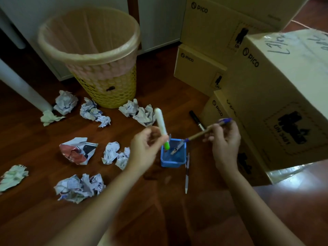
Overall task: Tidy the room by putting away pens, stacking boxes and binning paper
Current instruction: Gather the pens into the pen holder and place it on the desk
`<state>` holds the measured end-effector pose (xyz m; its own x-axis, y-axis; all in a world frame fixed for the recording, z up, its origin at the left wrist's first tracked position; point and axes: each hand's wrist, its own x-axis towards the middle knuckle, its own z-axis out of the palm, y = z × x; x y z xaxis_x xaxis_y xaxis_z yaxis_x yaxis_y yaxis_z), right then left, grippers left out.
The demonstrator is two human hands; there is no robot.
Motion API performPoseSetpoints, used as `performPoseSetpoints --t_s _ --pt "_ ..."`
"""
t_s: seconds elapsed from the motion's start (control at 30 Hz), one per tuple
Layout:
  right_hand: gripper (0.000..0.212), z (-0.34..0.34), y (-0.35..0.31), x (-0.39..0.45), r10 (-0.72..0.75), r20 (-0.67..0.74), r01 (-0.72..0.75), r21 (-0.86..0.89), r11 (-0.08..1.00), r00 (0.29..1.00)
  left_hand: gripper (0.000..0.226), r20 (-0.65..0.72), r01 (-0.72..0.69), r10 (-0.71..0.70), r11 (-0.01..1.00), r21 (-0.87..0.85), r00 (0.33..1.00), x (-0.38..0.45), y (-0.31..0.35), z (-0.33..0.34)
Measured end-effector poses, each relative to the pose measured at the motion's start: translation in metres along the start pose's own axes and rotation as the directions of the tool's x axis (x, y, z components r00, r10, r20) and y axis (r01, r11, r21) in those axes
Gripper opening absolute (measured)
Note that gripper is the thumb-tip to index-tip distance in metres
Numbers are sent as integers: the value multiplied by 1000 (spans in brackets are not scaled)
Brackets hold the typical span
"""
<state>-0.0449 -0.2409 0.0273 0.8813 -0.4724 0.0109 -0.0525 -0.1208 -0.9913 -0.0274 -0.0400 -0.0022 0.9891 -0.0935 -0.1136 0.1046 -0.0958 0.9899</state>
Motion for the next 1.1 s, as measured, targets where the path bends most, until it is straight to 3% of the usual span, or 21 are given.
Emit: performPoseSetpoints --t_s 0.1,0.2,0.3,0.43,0.63,0.8,0.87,0.93,0.97,1.0,1.03,1.07,1.1 --pt "5 13 10 2 -77 102 92 -143 985 992 10 68 -77 58 943 323 996 3 -26 19" --pt "8 20 36 -6 -37 169 89 -310 947 985 14 69 -94 71 896 434 995 7 -42 23" --pt "26 22 63 -19 24 227 59 -351 934 973 33 31 -57 49 945 322 998 7 -52 17" --pt "45 31 75 -31 150 308 -25 -374 927 939 54 123 209 -242 950 232 962 3 -62 9" --pt "47 61 96 -4 333 425 -270 -203 941 842 44 189 350 -353 935 51 916 22 -56 3" --pt "46 92 92 26 360 487 -296 -206 933 796 36 154 388 -382 921 -10 911 49 -46 -13" --pt "40 99 84 32 364 496 -308 -194 931 788 36 134 366 -374 927 80 918 57 -44 -18" --pt "39 100 79 33 307 456 -242 -197 950 835 47 -2 281 -300 891 357 954 60 -46 -20" --pt "38 96 80 35 267 403 -190 -220 957 875 53 -126 222 -183 836 501 975 56 -48 -20" --pt "37 90 85 40 228 322 -136 -285 949 919 53 -223 122 20 788 603 975 47 -48 -18" --pt "37 82 90 47 185 231 -78 -408 910 955 46 -231 -35 261 731 681 937 37 -46 -14" --pt "38 73 98 56 134 174 -13 -562 827 976 36 -138 -209 443 648 733 886 26 -45 -6" --pt "40 60 110 66 91 182 68 -715 696 979 28 35 -378 537 544 749 843 15 -45 6"
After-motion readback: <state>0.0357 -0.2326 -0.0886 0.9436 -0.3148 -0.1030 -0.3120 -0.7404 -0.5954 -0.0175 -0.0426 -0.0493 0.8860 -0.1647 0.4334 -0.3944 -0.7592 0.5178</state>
